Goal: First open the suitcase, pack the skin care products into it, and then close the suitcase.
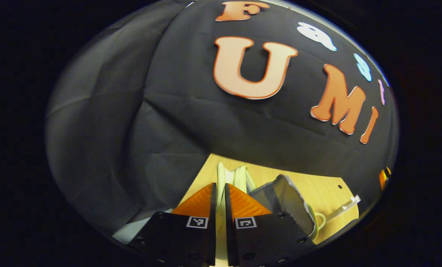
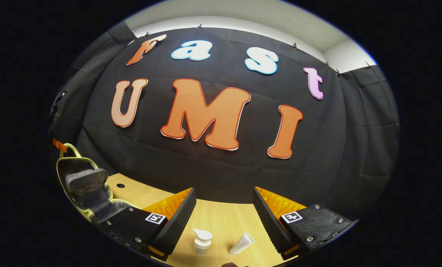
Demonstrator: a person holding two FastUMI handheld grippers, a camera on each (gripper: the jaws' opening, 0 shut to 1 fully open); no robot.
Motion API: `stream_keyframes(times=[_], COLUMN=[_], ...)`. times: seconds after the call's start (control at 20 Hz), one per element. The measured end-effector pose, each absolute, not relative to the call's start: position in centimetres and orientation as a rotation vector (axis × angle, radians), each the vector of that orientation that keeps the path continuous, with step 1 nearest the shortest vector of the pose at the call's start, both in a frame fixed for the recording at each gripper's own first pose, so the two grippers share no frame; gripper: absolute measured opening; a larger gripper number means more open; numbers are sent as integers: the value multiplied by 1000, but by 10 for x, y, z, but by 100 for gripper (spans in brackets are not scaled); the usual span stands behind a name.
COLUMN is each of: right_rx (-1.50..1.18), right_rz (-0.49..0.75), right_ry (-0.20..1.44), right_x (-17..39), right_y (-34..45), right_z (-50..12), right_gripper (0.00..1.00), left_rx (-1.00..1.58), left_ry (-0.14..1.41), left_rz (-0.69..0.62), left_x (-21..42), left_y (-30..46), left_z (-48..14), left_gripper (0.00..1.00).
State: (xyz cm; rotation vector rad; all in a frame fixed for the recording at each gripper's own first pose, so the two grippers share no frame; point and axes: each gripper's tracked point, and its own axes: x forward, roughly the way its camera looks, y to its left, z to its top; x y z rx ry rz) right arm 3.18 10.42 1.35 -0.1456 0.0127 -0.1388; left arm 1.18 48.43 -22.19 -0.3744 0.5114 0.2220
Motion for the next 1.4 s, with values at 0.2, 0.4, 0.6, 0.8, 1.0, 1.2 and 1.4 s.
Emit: stream_keyframes(times=[0.2, 0.4, 0.6, 0.8, 1.0, 1.2, 1.4], right_rx=[-163, -173, -167, -160, -148, -148, -150], right_rz=[-125, -126, -136, -147, -147, -136, -104], right_ry=[26, 45, 62, 76, 82, 68, 65], right_x=[32, 24, 18, 15, 16, 20, 24], right_y=[121, 125, 122, 108, 90, 71, 55], right_z=[12, 8, 4, -1, -7, -10, -17], right_gripper=[97, 97, 96, 96, 97, 96, 96], left_rx=[-429, -430, -340, -248, -176, -138, -155], left_ry=[661, 766, 807, 678, 532, 406, 320], left_rz=[313, 363, 475, 478, 529, 489, 421], left_x=[-1, 6, 2, 14, 22, 25, 31], left_y=[530, 542, 544, 532, 518, 473, 409], left_z=[-320, -393, -427, -389, -320, -245, -195], left_gripper=[13, 13, 14, 33, 82, 88, 100])
